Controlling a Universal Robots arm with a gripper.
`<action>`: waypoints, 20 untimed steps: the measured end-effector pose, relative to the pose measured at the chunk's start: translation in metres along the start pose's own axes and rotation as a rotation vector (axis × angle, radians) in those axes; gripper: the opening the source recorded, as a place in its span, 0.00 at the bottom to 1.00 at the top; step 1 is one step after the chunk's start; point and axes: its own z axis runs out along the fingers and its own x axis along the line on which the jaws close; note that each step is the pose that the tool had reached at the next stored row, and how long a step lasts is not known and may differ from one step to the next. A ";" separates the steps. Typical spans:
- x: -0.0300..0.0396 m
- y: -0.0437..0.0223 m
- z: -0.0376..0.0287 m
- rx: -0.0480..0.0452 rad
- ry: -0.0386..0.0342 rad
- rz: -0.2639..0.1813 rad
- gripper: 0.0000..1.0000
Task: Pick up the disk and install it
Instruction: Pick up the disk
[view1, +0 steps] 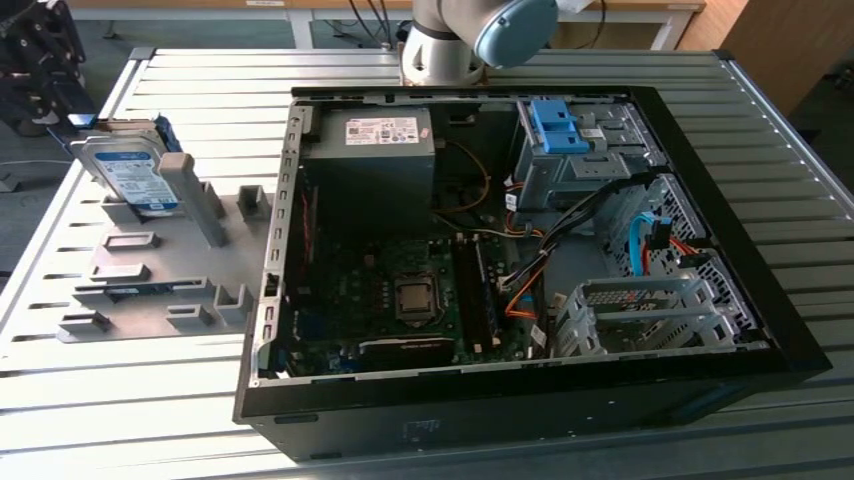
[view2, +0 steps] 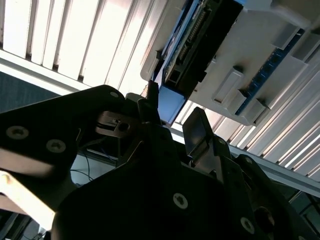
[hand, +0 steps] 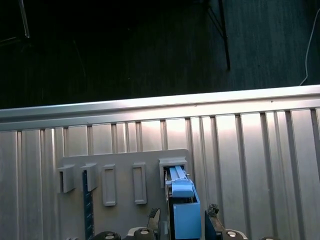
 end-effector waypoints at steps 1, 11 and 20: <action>0.0000 0.0003 0.0008 -0.0001 0.0000 -0.002 0.47; 0.0004 0.0024 0.0104 -0.0004 0.0001 -0.023 0.47; 0.0006 0.0023 0.0163 -0.0007 0.0003 -0.028 0.47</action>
